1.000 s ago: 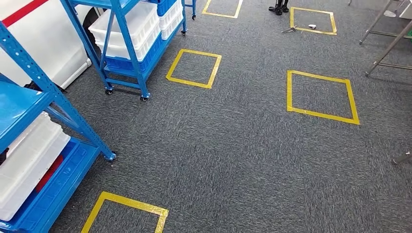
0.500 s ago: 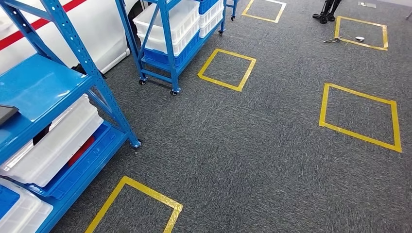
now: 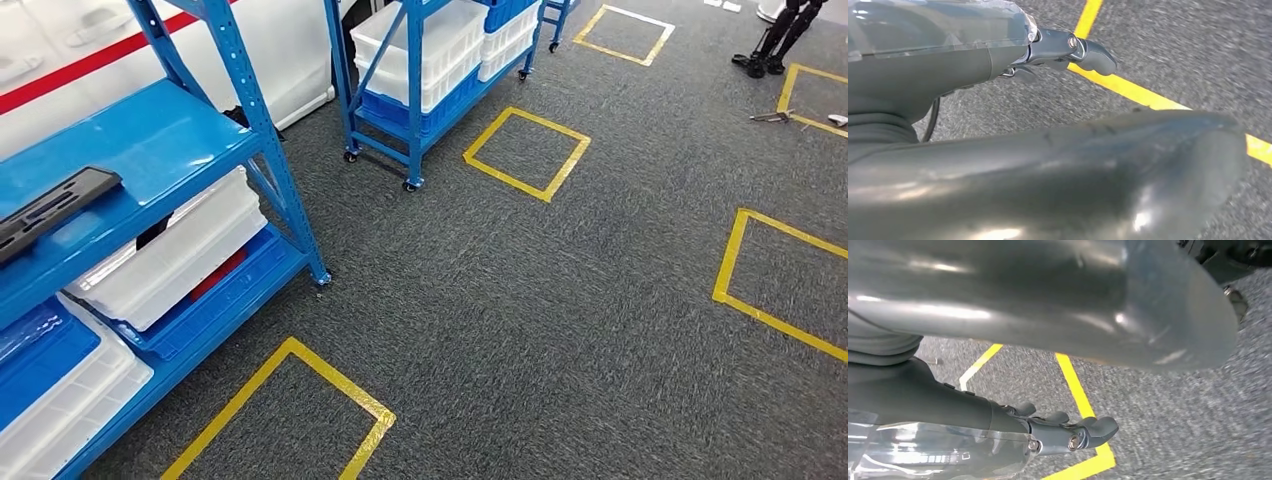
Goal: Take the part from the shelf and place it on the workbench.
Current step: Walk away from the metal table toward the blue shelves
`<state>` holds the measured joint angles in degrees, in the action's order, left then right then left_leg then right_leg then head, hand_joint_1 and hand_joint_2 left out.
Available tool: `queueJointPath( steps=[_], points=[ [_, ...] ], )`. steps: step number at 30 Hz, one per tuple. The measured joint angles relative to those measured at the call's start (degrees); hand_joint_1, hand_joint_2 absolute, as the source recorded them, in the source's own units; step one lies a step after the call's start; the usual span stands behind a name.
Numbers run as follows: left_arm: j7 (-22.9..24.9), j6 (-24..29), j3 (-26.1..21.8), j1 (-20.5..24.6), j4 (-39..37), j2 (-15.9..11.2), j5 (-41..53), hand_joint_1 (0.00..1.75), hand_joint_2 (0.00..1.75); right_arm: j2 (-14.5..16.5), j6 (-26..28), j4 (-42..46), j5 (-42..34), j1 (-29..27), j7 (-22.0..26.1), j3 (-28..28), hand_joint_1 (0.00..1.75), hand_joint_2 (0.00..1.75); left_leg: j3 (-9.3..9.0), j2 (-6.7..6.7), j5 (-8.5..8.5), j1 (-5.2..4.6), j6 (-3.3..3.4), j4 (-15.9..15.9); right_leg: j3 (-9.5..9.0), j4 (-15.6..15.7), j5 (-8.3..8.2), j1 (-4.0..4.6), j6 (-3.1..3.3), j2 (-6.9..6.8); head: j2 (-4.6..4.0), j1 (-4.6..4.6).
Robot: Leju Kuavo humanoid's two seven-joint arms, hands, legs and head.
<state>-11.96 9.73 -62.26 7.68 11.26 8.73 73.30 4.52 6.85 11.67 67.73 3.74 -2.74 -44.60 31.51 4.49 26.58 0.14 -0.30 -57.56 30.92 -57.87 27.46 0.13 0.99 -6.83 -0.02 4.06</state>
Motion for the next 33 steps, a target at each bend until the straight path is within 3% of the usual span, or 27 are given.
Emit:
queueJointPath(
  steps=[2,4,6,8,9,10,11,13,15,17,18,20,22,24,25,26,28,30,32,33],
  points=[
    [0.65,0.04,0.02,-0.77,0.0,-0.16,-0.26,0.0,0.0,0.45,-0.22,0.0,0.34,0.25,-1.38,-0.01,0.0,0.0,-0.01,-1.29,-0.3,0.01,0.66,0.24,-0.26,0.0,0.16,-0.04,-0.65,-0.8,0.0,0.0],
    [2.61,0.02,0.0,-1.49,0.0,-0.37,-0.53,0.0,0.0,0.88,-0.53,0.0,-0.03,0.32,-3.24,-0.14,0.0,0.0,-0.25,-2.57,-0.84,0.27,1.34,0.78,0.18,-1.74,1.7,-0.33,-1.32,1.29,0.0,-0.01],
    [5.47,-0.17,-0.03,-1.81,0.0,-0.53,-0.68,0.0,0.0,1.29,-1.08,-0.02,-0.94,0.16,-4.96,-0.66,0.0,0.0,-0.17,-3.95,-1.26,0.38,1.78,1.03,2.89,-7.91,5.41,-0.69,-1.76,5.01,0.0,-0.02],
    [7.52,-0.44,-0.07,-2.11,0.0,-0.69,-0.66,0.0,0.0,1.78,-1.44,-0.1,-1.51,0.0,-6.12,-1.28,0.0,0.0,0.09,-5.56,-1.42,0.33,1.89,0.95,6.48,-15.27,8.28,-0.84,-1.92,6.48,0.0,-0.02],
    [8.04,-0.57,-0.08,-2.33,0.0,-0.83,-0.55,0.0,0.0,1.98,-1.49,-0.14,-1.68,-0.06,-6.44,-1.52,0.0,0.0,0.11,-6.4,-1.45,0.31,1.86,0.91,7.35,-16.8,8.2,-0.87,-1.93,6.62,0.0,-0.02],
    [8.33,-0.69,-0.09,-2.57,0.0,-0.98,-0.37,0.0,0.0,2.2,-1.48,-0.16,-1.83,-0.11,-6.54,-1.72,0.0,0.0,0.08,-7.29,-1.47,0.31,1.78,0.85,7.08,-15.84,6.85,-0.9,-1.87,6.73,0.0,-0.02],
    [8.35,-0.77,-0.09,-2.76,0.0,-1.14,-0.2,0.0,0.0,2.34,-1.45,-0.17,-1.93,-0.13,-6.41,-1.89,0.0,0.0,0.01,-8.15,-1.48,0.32,1.66,0.8,5.81,-12.75,4.68,-0.96,-1.77,7.08,0.0,-0.02],
    [7.51,-0.84,-0.09,-2.89,0.0,-1.39,0.01,0.0,0.0,2.52,-1.37,-0.18,-1.76,-0.18,-5.62,-2.09,0.0,0.0,0.06,-9.72,-1.44,0.32,1.22,0.57,2.29,-4.41,0.62,-1.1,-1.51,9.46,0.0,-0.02],
    [5.41,-0.83,-0.1,-2.83,0.01,-1.58,-0.21,0.0,0.0,2.61,-1.33,-0.2,-1.09,-0.06,-4.56,-2.1,0.0,0.0,0.46,-10.86,-1.44,0.29,0.54,0.39,0.75,-0.52,-0.6,-1.03,-1.26,11.07,0.0,-0.02],
    [2.56,-0.75,-0.14,-2.81,0.02,-1.7,-0.9,0.0,0.0,2.66,-1.46,-0.22,0.03,0.26,-3.65,-2.04,0.0,0.0,0.87,-11.87,-1.6,0.37,-0.25,0.46,0.75,-0.35,-0.67,-0.92,-0.78,10.15,0.0,-0.01],
    [1.12,-0.68,-0.21,-2.77,0.02,-1.7,-1.4,0.0,0.0,2.64,-1.59,-0.22,0.69,0.39,-3.3,-1.95,0.0,0.0,1.06,-11.58,-1.42,0.44,-0.55,0.17,0.7,-0.18,-0.8,-0.95,-0.4,9.49,0.0,-0.01],
    [-1.14,-0.56,-0.43,-2.24,0.02,-1.45,-2.5,0.0,0.0,2.49,-1.77,-0.22,1.98,0.48,-2.42,-1.59,0.0,0.0,2.56,-8.95,0.79,0.42,-0.93,-3.12,0.65,0.21,-1.02,-1.03,0.45,7.89,0.0,0.0],
    [-2.86,-0.55,-0.58,-0.94,0.02,-0.86,-3.38,0.0,0.0,2.15,-1.59,-0.22,3.05,0.56,-1.44,-1.14,0.0,0.0,6.05,-5.97,4.93,0.46,-1.15,-10.72,0.8,0.25,-1.0,-0.72,0.9,6.04,0.0,0.01],
    [-3.94,-0.57,-0.62,0.46,0.02,0.01,-3.97,0.0,0.0,1.67,-1.04,-0.21,3.9,1.07,-0.36,-0.68,0.0,0.0,8.58,-5.1,6.97,0.56,-1.37,-16.53,0.96,0.2,-0.98,-0.48,0.95,4.12,0.0,0.0],
    [-4.06,-0.54,-0.65,0.91,0.02,0.44,-4.16,0.0,0.0,1.44,-0.65,-0.2,4.15,1.53,0.24,-0.44,0.0,0.0,8.24,-4.88,6.35,0.57,-1.41,-16.36,0.98,0.18,-0.97,-0.43,0.94,3.31,0.0,0.0],
    [-3.8,-0.49,-0.7,1.18,0.02,0.9,-4.4,0.0,0.0,1.22,-0.28,-0.17,4.36,2.06,0.88,-0.18,0.0,0.0,6.67,-4.52,4.8,0.58,-1.37,-13.81,0.94,0.16,-0.95,-0.41,0.91,2.63,0.0,0.0],
    [-2.27,-0.3,-0.91,1.29,0.02,1.63,-4.64,0.0,0.0,0.85,0.4,-0.1,4.64,2.97,1.69,0.32,0.0,0.0,1.88,-2.31,1.51,0.39,-0.93,-5.4,0.72,0.02,-0.81,-0.26,0.66,1.54,0.0,0.0],
    [0.1,-0.01,-1.09,0.87,0.02,2.16,-4.5,0.0,0.0,0.44,0.8,-0.05,4.85,3.36,1.65,0.61,0.0,0.0,-0.68,-0.59,0.34,0.04,-0.13,-0.43,0.47,-0.13,-0.62,-0.06,0.06,0.65,0.0,0.0],
    [2.83,0.39,-1.39,-0.08,0.02,2.4,-4.28,0.0,0.0,0.01,0.8,-0.03,4.93,3.3,0.84,0.67,0.0,0.0,-0.71,-1.36,0.36,-0.14,0.59,0.12,0.13,-0.07,-0.5,-0.07,-0.64,-0.33,0.0,0.0],
    [4.22,0.55,-1.61,-0.68,0.02,2.44,-4.19,0.0,0.0,-0.27,0.71,-0.02,4.95,3.07,0.25,0.68,0.0,0.0,-0.81,-2.01,0.17,-0.03,0.89,0.34,-0.04,-0.18,-0.28,-0.2,-1.04,-0.11,0.0,-0.01]
  ],
)
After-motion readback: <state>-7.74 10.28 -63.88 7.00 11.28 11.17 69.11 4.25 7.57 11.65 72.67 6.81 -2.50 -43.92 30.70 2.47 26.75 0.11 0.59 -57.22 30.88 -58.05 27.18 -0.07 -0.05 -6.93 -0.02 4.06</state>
